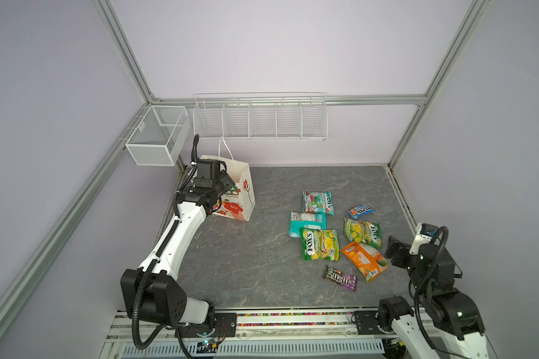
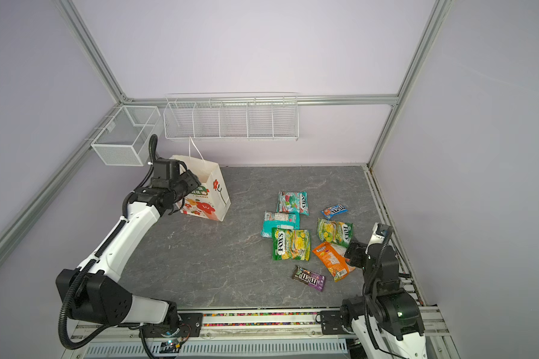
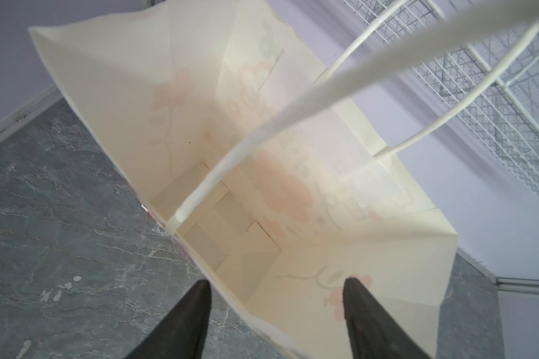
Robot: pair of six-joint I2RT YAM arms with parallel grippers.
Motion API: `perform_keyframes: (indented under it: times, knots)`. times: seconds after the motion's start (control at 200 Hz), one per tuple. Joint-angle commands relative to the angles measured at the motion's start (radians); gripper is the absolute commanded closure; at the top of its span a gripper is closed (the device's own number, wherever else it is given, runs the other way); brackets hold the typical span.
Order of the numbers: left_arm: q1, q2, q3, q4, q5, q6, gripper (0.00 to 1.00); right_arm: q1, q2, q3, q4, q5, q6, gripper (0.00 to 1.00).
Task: Place the snacks into the paper bag
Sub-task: 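Grip the bag rim with the left gripper and drag it upright toward the snacks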
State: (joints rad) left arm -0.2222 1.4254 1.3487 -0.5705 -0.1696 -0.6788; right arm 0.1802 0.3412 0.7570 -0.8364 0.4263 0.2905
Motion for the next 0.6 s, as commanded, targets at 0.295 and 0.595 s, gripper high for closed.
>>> perform_keyframes:
  times: [0.295, 0.595]
  knots:
    - [-0.003, -0.01, -0.003, -0.011, -0.019, 0.015, 0.82, 0.007, -0.027, -0.021, 0.032, 0.018, -0.013, 0.12]
    - [-0.003, -0.051, 0.008, -0.036, -0.027, 0.044, 0.96, 0.007, -0.028, -0.021, 0.033, 0.022, -0.013, 0.12]
